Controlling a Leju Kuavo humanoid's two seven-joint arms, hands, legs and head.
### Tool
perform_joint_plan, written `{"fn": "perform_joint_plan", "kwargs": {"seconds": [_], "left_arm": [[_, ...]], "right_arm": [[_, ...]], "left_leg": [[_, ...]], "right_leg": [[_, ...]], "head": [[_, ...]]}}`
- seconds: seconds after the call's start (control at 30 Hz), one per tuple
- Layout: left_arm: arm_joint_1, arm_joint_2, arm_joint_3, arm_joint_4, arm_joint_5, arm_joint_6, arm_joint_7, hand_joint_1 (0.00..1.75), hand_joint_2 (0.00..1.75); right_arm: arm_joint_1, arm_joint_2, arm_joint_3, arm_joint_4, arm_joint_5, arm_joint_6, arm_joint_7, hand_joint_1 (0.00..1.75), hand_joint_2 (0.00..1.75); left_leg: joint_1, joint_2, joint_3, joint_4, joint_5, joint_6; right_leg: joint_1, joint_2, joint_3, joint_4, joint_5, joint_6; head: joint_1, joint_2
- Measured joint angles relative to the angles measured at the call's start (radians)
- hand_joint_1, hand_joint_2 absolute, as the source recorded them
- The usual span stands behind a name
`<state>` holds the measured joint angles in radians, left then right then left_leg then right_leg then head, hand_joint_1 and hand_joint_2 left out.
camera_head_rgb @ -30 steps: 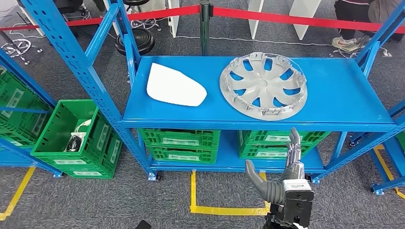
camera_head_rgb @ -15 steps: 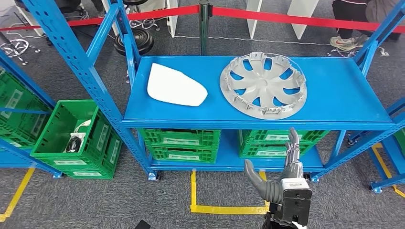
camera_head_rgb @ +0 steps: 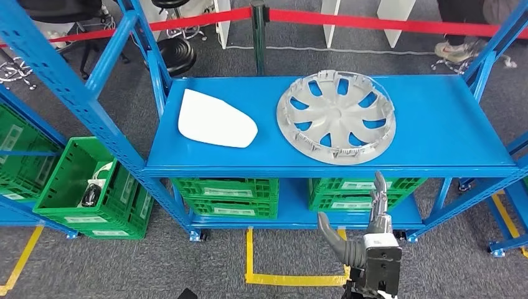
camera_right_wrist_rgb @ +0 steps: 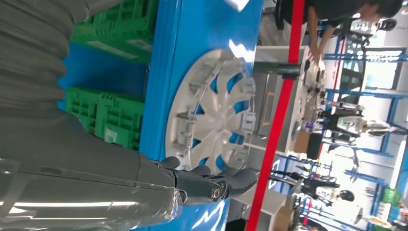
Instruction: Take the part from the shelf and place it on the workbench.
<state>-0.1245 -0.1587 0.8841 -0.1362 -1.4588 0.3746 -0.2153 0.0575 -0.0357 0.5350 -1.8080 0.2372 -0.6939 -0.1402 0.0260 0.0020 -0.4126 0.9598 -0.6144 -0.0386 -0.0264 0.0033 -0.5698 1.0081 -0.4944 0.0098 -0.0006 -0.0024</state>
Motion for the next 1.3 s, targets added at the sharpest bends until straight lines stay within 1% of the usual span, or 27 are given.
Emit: {"fn": "perform_joint_plan", "kwargs": {"seconds": [0.03, 0.07, 0.1, 0.13, 0.17, 0.2, 0.23, 0.27, 0.3, 0.33, 0.37, 0.43, 0.5, 0.63, 0.73, 0.77, 0.9, 1.0, 1.07, 1.13, 1.2, 1.3], "left_arm": [[-0.001, 0.0, 0.0, 0.0, -0.001, 0.0, 0.0, 0.0, 0.0], [-0.002, 0.0, 0.0, 0.0, -0.002, 0.0, 0.0, 0.0, 0.0], [-0.002, 0.0, 0.0, 0.0, -0.002, 0.0, 0.0, 0.0, 0.0], [-0.001, 0.0, 0.0, 0.0, -0.003, -0.001, 0.0, 0.0, 0.0], [0.001, -0.001, 0.0, 0.001, -0.004, -0.001, 0.001, 0.0, 0.0], [0.004, -0.001, 0.0, 0.001, -0.005, -0.001, 0.001, 0.0, 0.0], [0.005, -0.001, 0.0, 0.001, -0.006, -0.001, 0.002, 0.0, 0.0], [0.006, -0.001, 0.0, 0.002, -0.006, 0.0, 0.003, 0.0, 0.0], [0.007, -0.001, 0.0, 0.002, -0.007, 0.002, 0.004, 0.0, 0.0], [0.007, -0.001, 0.0, 0.002, -0.007, 0.004, 0.006, 0.0, 0.0], [0.007, -0.001, 0.0, 0.002, -0.006, 0.005, 0.008, 0.0, 0.0], [0.008, -0.003, 0.0, 0.002, -0.001, 0.006, 0.01, 0.0, 0.0], [0.008, -0.002, 0.0, 0.002, 0.006, 0.006, 0.014, 0.0, 0.0], [0.007, -0.003, 0.001, 0.002, 0.014, 0.006, 0.019, 0.0, 0.0], [0.007, -0.003, 0.001, 0.002, 0.015, 0.006, 0.019, 0.0, 0.0], [0.007, -0.003, 0.001, 0.002, 0.015, 0.006, 0.018, 0.0, 0.0], [0.007, -0.004, 0.002, 0.002, 0.011, 0.009, 0.015, 0.0, 0.0], [0.007, -0.004, 0.002, 0.002, 0.009, 0.008, 0.014, 0.0, 0.0], [0.007, -0.004, 0.002, 0.002, 0.002, 0.006, 0.012, 0.0, 0.0], [0.007, -0.004, 0.002, 0.002, -0.013, 0.002, 0.006, 0.0, 0.0], [0.007, -0.004, 0.002, 0.002, -0.03, -0.004, 0.0, 0.0, 0.0], [0.007, -0.004, 0.002, 0.002, -0.047, -0.012, -0.005, 0.0, 0.0]], "right_arm": [[-0.001, 0.0, 0.0, 0.0, 0.0, 0.0, 0.001, 0.0, 1.75], [-0.002, 0.0, 0.001, 0.0, 0.0, 0.0, 0.001, 0.0, 1.75], [-0.002, 0.0, 0.001, 0.0, 0.0, 0.0, 0.001, 0.0, 1.75], [-0.002, 0.0, 0.002, 0.001, 0.0, 0.0, 0.002, 0.0, 1.75], [-0.001, 0.0, 0.002, 0.002, 0.0, 0.0, 0.002, 0.0, 1.75], [-0.001, 0.0, 0.004, 0.003, -0.001, 0.0, 0.003, 0.0, 1.75], [-0.001, 0.0, 0.005, 0.005, -0.001, 0.0, 0.004, 0.0, 1.75], [-0.001, -0.001, 0.006, 0.005, -0.001, 0.0, 0.006, 0.0, 1.75], [-0.002, -0.001, 0.007, 0.006, -0.002, 0.0, 0.008, 0.0, 1.75], [-0.003, -0.001, 0.008, 0.007, -0.002, 0.0, 0.01, 0.0, 1.75], [-0.003, -0.002, 0.008, 0.007, -0.001, 0.0, 0.012, 0.0, 1.75], [-0.003, -0.003, 0.009, 0.008, 0.002, 0.0, 0.014, 0.0, 1.75], [-0.001, -0.004, 0.01, 0.008, 0.008, -0.001, 0.014, 0.0, 1.75], [0.001, -0.005, 0.012, 0.008, 0.023, -0.001, 0.024, 0.0, 1.75], [0.003, -0.008, 0.012, 0.008, 0.016, -0.001, 0.042, 0.0, 1.75], [0.004, -0.01, 0.011, 0.008, 0.009, -0.001, 0.049, 0.0, 1.75], [0.003, -0.024, 0.003, 0.006, -0.003, -0.002, 0.073, 0.0, 1.75], [0.0, -0.033, -0.005, 0.005, 0.011, -0.002, 0.089, 0.0, 1.75], [-0.007, -0.042, -0.012, 0.005, 0.046, -0.002, 0.125, 0.0, 1.75], [-0.032, -0.067, -0.026, 0.006, 0.089, -0.002, 0.196, 0.0, 1.75], [-0.079, -0.109, -0.045, 0.011, 0.136, 0.011, 0.289, 0.0, 1.75], [-0.166, -0.197, -0.072, 0.023, 0.226, 0.071, 0.401, 0.0, 1.75]], "left_leg": [[0.001, 0.0, -0.021, 0.041, -0.018, -0.002], [0.001, 0.0, -0.059, 0.104, -0.04, -0.002], [0.0, 0.0, -0.11, 0.183, -0.062, -0.001], [-0.001, 0.0, -0.165, 0.256, -0.076, 0.001], [-0.001, -0.001, -0.211, 0.304, -0.07, 0.003], [-0.002, -0.001, -0.241, 0.316, -0.043, 0.007], [-0.004, -0.002, -0.253, 0.29, 0.007, 0.012], [-0.006, -0.003, -0.249, 0.237, 0.068, 0.019], [-0.01, -0.006, -0.24, 0.19, 0.115, 0.025], [-0.013, -0.009, -0.229, 0.149, 0.146, 0.029], [-0.015, -0.01, -0.222, 0.124, 0.155, 0.032], [-0.015, -0.012, -0.214, 0.102, 0.137, 0.024], [-0.014, -0.014, -0.211, 0.093, 0.126, 0.018], [-0.016, -0.013, -0.21, 0.092, 0.119, 0.029], [-0.017, -0.011, -0.209, 0.092, 0.117, 0.033], [-0.018, -0.01, -0.208, 0.092, 0.117, 0.035], [-0.018, -0.011, -0.206, 0.092, 0.118, 0.038], [-0.018, -0.011, -0.206, 0.093, 0.12, 0.04], [-0.018, -0.011, -0.205, 0.093, 0.12, 0.041], [-0.018, -0.01, -0.204, 0.093, 0.121, 0.041], [-0.018, -0.009, -0.204, 0.092, 0.122, 0.042], [-0.018, -0.008, -0.204, 0.092, 0.124, 0.044]], "right_leg": [[0.0, -0.001, 0.008, -0.003, -0.005, -0.006], [0.001, -0.002, 0.015, -0.006, -0.01, -0.012], [0.002, -0.002, 0.022, -0.007, -0.015, -0.016], [0.005, -0.002, 0.029, -0.007, -0.022, -0.018], [0.007, 0.0, 0.037, -0.007, -0.029, -0.019], [0.009, 0.002, 0.049, -0.007, -0.038, -0.019], [0.011, 0.005, 0.064, -0.007, -0.048, -0.017], [0.011, 0.008, 0.079, -0.006, -0.058, -0.015], [0.012, 0.009, 0.092, -0.006, -0.069, -0.011], [0.013, 0.012, 0.1, -0.004, -0.078, -0.006], [0.012, 0.014, 0.101, -0.002, -0.084, 0.0], [0.013, 0.018, 0.095, 0.003, -0.089, 0.003], [0.013, 0.017, 0.092, 0.004, -0.087, 0.0], [0.013, 0.016, 0.099, -0.009, -0.085, -0.004], [0.013, 0.016, 0.102, -0.019, -0.086, -0.004], [0.013, 0.016, 0.103, -0.021, -0.086, -0.001], [0.011, 0.015, 0.105, -0.024, -0.083, 0.015], [0.011, 0.014, 0.105, -0.024, -0.082, 0.019], [0.012, 0.015, 0.105, -0.024, -0.082, 0.02], [0.012, 0.015, 0.105, -0.023, -0.081, 0.021], [0.012, 0.015, 0.105, -0.023, -0.08, 0.022], [0.012, 0.015, 0.105, -0.023, -0.079, 0.023]], "head": [[-0.003, 0.0], [-0.007, 0.0], [-0.01, 0.0], [-0.013, 0.0], [-0.015, 0.0], [-0.017, 0.0], [-0.02, 0.0], [-0.022, 0.0], [-0.024, 0.0], [-0.025, 0.0], [-0.027, 0.0], [-0.028, 0.0], [-0.025, 0.0], [-0.018, 0.0], [-0.017, 0.0], [-0.016, 0.0], [-0.015, 0.0], [-0.015, 0.0], [-0.015, 0.0], [-0.015, 0.0], [-0.015, 0.0], [-0.015, 0.0]]}}
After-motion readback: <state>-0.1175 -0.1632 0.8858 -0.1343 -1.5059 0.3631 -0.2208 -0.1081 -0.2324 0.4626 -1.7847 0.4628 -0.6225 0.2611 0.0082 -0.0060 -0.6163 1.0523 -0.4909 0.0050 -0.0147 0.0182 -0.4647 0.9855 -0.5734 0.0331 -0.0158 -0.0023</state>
